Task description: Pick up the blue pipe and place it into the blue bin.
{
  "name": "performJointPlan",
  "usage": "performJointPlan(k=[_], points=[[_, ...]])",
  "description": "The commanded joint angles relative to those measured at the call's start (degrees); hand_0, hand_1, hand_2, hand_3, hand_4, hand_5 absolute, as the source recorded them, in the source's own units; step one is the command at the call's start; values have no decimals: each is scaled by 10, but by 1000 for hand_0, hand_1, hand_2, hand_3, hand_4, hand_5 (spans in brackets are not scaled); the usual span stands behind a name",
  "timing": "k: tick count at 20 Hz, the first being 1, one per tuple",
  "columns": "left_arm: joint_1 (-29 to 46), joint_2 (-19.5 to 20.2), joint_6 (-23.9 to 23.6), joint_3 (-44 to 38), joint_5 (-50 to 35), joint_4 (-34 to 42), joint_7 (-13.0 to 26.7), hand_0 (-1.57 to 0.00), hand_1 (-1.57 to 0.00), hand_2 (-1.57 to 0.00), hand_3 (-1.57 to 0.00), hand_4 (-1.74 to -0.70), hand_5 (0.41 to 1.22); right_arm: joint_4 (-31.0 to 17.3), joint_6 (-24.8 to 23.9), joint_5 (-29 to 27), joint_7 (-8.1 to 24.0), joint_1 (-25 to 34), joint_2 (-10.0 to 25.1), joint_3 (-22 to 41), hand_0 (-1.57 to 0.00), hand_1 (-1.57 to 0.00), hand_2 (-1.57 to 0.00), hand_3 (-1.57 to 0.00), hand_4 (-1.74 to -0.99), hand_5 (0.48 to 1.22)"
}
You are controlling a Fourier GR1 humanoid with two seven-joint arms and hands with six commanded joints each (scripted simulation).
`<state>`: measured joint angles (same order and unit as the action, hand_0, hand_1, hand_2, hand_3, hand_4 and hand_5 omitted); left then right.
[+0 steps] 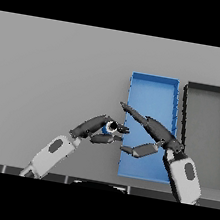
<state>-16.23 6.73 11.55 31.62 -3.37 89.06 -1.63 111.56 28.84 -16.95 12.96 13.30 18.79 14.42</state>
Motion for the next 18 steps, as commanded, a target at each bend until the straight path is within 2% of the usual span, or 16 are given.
performJointPlan(k=[1, 4, 8, 9, 10, 12, 13, 14, 15, 16, 17, 18], points=[[4, 1, 1, -1, 0, 5, -6, -1571, -1571, -1571, -1486, -1741, 1221, -2, 9, -5, 4, 6, 0, 6, 1, 1, 1, 1, -1276, 527], [-1, -8, 14, -2, 0, -6, -12, -1571, -1571, -1571, -1516, -1741, 1221, -24, 13, 0, 35, 49, -21, 30, 1, 1, 1, 1, -1232, 531], [4, -10, 19, -3, 6, 1, 0, -1571, -1571, -1571, -1538, -1741, 1221, -53, 22, 13, 49, 92, -55, 58, 1, 1, 1, 1, -1222, 519], [10, 1, 20, -8, 13, 3, -15, -1571, -1571, -1571, -1538, -1741, 1221, -63, 25, 14, 48, 99, -61, 60, 1, 1, 1, 1, -1219, 511], [6, 1, 23, -7, 20, 1, -11, -1571, -1571, -1571, -1540, -1740, 1221, -74, 26, 10, 55, 118, -69, 61, 1, 1, 1, 1, -1218, 508], [8, -6, 33, -13, 8, -2, -5, -1571, -1571, -1571, -1484, -1736, 1221, -92, 25, 7, 64, 147, -87, 66, -53, -84, -102, -46, -1245, 506], [8, -1, 32, -7, 30, -4, -16, -1394, -1326, -1320, -1288, -1737, 1221, -103, 31, 8, 65, 154, -93, 69, -181, -225, -237, -161, -1294, 509], [-4, 11, 40, -2, 46, -5, 12, -1182, -1078, -1063, -1030, -1682, 1221, -114, 41, 11, 63, 162, -92, 70, -345, -375, -379, -296, -1335, 507], [-12, 15, 52, 5, 56, -7, 50, -991, -878, -850, -824, -1552, 1221, -119, 48, 14, 64, 165, -96, 75, -527, -534, -531, -440, -1362, 508], [-3, 14, 54, 6, 59, 2, 63, -818, -706, -680, -659, -1480, 1221, -128, 53, 15, 58, 178, -98, 73, -718, -699, -739, -635, -1430, 522], [-4, 6, 51, -4, 60, -2, 44, -776, -706, -686, -583, -1533, 1221, -127, 56, 3, 63, 179, -104, 79, -888, -873, -905, -768, -1486, 550], [-1, 3, 42, -11, 65, -6, 28, -935, -879, -863, -781, -1574, 1221, -132, 63, -19, 69, 180, -103, 76, -1025, -1013, -1038, -868, -1530, 606]])
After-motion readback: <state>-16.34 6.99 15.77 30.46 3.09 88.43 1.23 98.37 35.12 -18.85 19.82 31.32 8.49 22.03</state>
